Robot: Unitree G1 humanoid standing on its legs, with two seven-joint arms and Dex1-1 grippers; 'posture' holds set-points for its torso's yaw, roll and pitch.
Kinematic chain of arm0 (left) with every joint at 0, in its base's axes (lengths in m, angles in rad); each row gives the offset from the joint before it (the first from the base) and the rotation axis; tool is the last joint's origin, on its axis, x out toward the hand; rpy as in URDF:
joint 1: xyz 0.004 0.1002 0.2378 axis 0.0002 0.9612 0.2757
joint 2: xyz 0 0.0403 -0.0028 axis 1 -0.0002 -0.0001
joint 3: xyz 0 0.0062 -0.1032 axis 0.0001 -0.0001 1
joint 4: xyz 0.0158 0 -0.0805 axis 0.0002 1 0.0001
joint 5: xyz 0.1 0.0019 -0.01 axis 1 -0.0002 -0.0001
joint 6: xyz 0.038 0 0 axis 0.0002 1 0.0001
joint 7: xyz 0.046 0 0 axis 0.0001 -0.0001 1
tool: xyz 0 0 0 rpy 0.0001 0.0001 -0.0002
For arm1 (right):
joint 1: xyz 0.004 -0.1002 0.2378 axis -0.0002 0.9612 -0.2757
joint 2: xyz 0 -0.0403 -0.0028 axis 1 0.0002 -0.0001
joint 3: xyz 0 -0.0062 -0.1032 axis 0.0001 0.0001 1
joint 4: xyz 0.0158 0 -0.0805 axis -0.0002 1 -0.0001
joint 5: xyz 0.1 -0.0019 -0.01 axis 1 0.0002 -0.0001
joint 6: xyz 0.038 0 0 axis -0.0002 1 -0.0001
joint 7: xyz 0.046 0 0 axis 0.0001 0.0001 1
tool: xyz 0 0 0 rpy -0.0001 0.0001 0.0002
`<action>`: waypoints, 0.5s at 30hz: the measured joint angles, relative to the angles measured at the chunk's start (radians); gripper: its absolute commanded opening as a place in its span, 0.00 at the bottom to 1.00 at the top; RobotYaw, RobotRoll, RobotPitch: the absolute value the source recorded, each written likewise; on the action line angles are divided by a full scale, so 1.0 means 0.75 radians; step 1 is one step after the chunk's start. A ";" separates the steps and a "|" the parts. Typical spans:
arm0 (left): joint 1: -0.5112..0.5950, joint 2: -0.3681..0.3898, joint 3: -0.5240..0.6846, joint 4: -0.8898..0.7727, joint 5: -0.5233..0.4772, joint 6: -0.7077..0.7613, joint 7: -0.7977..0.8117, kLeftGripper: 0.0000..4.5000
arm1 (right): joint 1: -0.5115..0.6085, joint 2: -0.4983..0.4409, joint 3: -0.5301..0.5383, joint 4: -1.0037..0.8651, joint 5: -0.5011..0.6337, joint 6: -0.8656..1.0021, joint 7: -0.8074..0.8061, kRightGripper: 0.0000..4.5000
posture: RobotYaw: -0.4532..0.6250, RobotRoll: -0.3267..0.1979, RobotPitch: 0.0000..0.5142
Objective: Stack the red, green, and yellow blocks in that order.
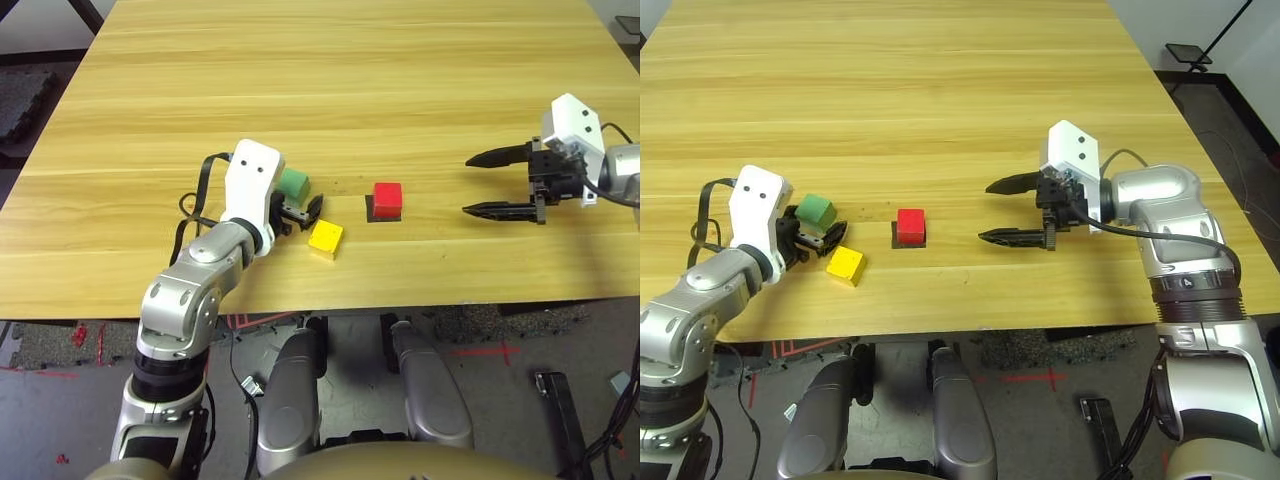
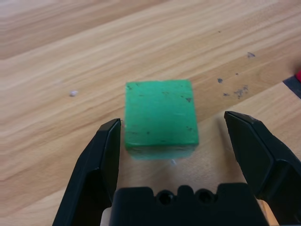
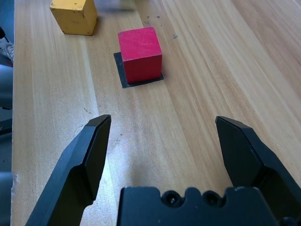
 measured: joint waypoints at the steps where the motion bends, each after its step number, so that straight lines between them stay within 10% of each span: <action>1: 0.000 0.000 0.000 0.007 0.004 -0.006 -0.001 1.00 | 0.000 0.000 0.000 0.000 0.000 0.000 0.000 0.99 | 0.68 0.77 0.58; 10: 0.000 -0.003 0.021 0.102 0.009 -0.098 -0.018 0.48 | 0.000 0.014 0.000 0.000 0.000 -0.005 -0.007 1.00 | 0.67 0.76 0.56; 15: -0.010 -0.004 0.027 0.144 0.009 -0.142 -0.028 0.46 | -0.002 0.024 0.001 0.001 0.000 -0.006 -0.009 1.00 | 0.67 0.77 0.54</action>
